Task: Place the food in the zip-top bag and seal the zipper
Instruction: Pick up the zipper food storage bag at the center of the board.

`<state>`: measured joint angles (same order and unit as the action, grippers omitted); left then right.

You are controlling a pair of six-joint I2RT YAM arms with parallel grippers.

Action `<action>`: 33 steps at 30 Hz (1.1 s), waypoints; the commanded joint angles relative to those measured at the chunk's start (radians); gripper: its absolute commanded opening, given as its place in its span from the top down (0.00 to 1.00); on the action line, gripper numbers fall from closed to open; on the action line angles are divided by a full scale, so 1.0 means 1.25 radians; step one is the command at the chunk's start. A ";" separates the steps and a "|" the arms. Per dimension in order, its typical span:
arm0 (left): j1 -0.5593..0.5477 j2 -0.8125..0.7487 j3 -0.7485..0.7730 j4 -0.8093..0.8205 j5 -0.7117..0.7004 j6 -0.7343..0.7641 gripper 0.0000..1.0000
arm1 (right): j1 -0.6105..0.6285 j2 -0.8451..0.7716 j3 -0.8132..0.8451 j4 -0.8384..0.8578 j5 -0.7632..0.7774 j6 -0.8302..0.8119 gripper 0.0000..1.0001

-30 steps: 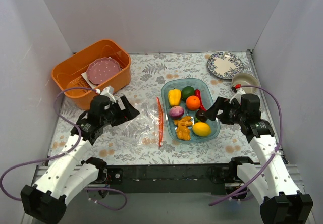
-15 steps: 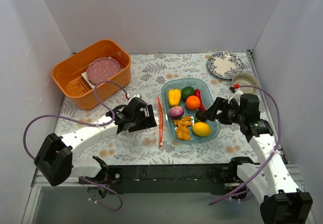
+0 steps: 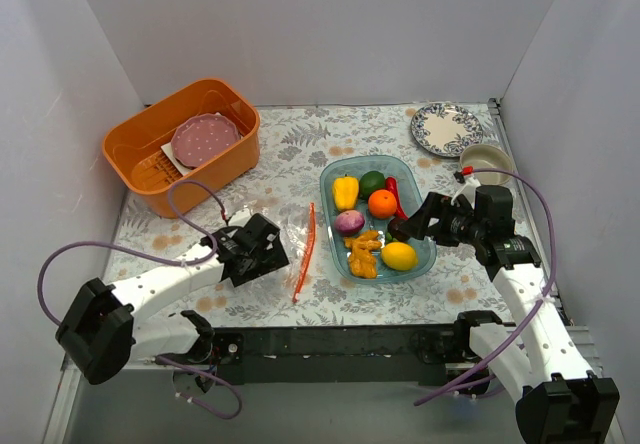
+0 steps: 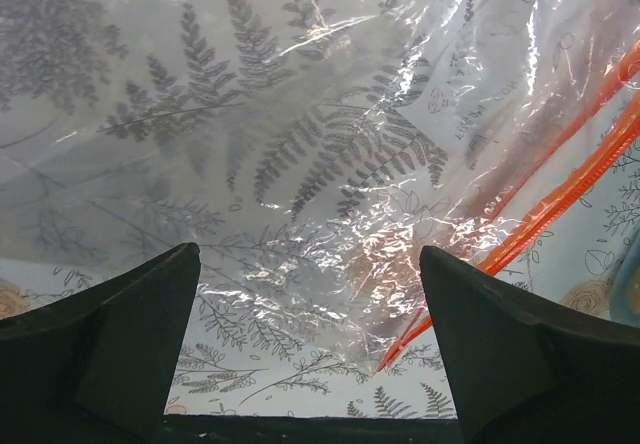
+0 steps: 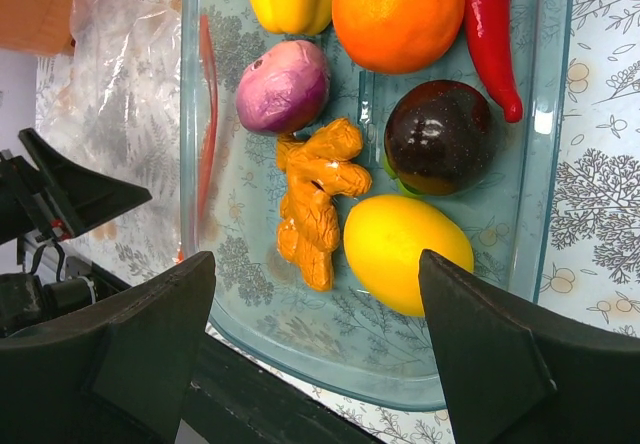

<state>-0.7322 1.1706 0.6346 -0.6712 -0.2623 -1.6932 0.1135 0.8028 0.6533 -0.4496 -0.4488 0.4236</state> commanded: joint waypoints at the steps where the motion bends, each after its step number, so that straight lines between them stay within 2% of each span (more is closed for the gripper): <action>1: -0.001 -0.072 0.017 -0.050 -0.047 -0.019 0.09 | 0.004 0.003 0.009 0.020 -0.018 0.000 0.11; 4: -0.002 -0.118 0.070 -0.009 -0.032 0.065 0.12 | 0.004 -0.002 0.004 0.020 -0.015 -0.005 0.11; 8: -0.007 -0.108 0.148 0.066 0.030 0.193 0.15 | 0.004 0.001 0.000 0.018 -0.012 -0.009 0.11; 15: -0.067 0.058 0.209 0.110 0.009 0.299 0.17 | 0.004 0.000 -0.006 0.021 -0.005 -0.004 0.11; 16: -0.091 0.072 0.210 0.114 -0.001 0.313 0.22 | 0.004 -0.002 -0.007 0.017 -0.003 -0.005 0.11; 19: -0.133 0.118 0.209 0.118 -0.050 0.316 0.30 | 0.004 0.001 -0.005 0.008 0.001 -0.009 0.11; 22: -0.157 0.142 0.207 0.118 -0.063 0.309 0.31 | 0.004 0.004 -0.004 0.005 0.001 -0.010 0.11; 26: -0.187 0.184 0.200 0.134 -0.079 0.308 0.38 | 0.002 0.009 -0.007 0.009 -0.003 -0.008 0.11; 29: -0.198 0.215 0.203 0.132 -0.102 0.296 0.40 | 0.004 0.014 -0.007 0.010 -0.002 -0.005 0.11; 30: -0.200 0.234 0.204 0.131 -0.109 0.288 0.46 | 0.004 0.014 -0.006 0.010 -0.002 -0.005 0.12; 33: -0.201 0.270 0.215 0.114 -0.144 0.258 0.52 | 0.004 0.013 -0.006 0.007 0.001 -0.006 0.12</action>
<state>-0.9768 1.4681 0.8848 -0.5152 -0.3519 -1.3331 0.1135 0.8200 0.6445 -0.4492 -0.4477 0.4198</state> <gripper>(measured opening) 0.512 0.885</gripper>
